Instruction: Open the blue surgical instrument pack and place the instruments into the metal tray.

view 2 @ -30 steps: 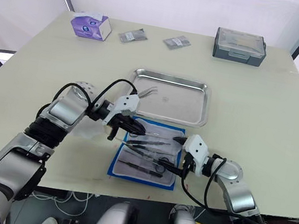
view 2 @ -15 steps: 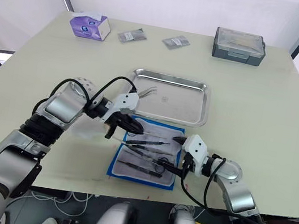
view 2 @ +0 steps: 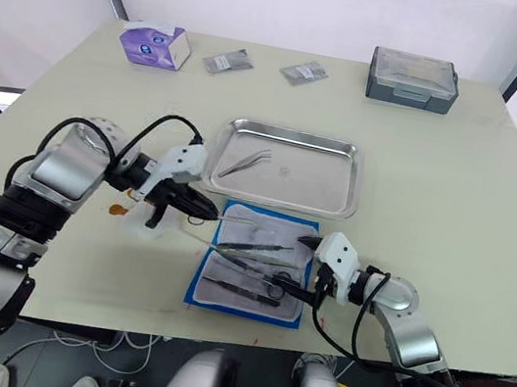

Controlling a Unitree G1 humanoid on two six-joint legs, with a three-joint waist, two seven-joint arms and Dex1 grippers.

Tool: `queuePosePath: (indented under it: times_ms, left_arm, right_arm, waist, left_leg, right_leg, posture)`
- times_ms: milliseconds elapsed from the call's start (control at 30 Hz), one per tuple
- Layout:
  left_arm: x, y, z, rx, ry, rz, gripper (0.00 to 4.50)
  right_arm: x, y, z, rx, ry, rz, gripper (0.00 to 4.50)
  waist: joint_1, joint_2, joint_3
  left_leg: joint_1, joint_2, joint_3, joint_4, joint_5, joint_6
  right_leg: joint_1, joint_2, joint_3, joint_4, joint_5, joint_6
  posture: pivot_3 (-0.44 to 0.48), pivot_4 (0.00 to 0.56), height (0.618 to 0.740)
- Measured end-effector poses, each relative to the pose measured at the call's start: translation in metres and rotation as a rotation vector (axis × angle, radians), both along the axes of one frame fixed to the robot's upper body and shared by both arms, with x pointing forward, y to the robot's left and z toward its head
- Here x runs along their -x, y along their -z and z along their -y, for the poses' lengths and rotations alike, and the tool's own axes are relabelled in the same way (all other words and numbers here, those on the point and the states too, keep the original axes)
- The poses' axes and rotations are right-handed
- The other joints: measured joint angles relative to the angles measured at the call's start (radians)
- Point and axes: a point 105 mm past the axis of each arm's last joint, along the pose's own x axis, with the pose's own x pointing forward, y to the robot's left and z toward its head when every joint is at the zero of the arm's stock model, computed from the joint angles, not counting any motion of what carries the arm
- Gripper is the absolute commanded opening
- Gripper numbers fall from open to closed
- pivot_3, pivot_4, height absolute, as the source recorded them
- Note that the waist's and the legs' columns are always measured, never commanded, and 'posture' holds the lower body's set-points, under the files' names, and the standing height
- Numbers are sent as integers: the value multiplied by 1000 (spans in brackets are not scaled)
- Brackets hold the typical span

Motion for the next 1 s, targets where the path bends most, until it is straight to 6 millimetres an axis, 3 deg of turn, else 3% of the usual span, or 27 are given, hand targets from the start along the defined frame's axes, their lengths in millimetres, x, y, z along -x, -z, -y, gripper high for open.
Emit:
queuePosePath:
  times_ms: [467, 667, 733, 1000]
  left_arm:
    - [10, -24, -17, 2, -11, 13, 101]
    - [0, -60, -21, 127, -83, 84, 101]
    - [-10, -71, -15, 188, -130, 136, 101]
    - [-46, -61, 24, 333, -428, 198, 101]
  right_arm:
    - [0, 0, -1, -1, -3, -1, 4500]
    - [0, 0, 0, 1, -7, -2, 4500]
    - [-1, 0, 0, 2, -8, -2, 4500]
    - [-1, 0, -1, 0, -13, -1, 4500]
  waist:
    - [-1, 0, 0]
    - [-1, -1, 0]
    - [-1, -1, 0]
    - [-2, -1, 0]
  left_leg:
    - [0, 0, 0, 0, 0, 0]
    - [0, 0, 0, 0, 0, 0]
    - [0, 0, 0, 0, 0, 0]
    - [0, 0, -4, 0, 0, 0]
  right_leg:
    - [0, 0, 0, 0, 0, 0]
    - [0, 0, 0, 0, 0, 0]
    - [0, 0, 0, 0, 0, 0]
    - [1, 0, 0, 0, 0, 0]
  posture:
    - [0, 150, 731]
    - [0, 150, 731]
    - [0, 150, 731]
    - [0, 150, 731]
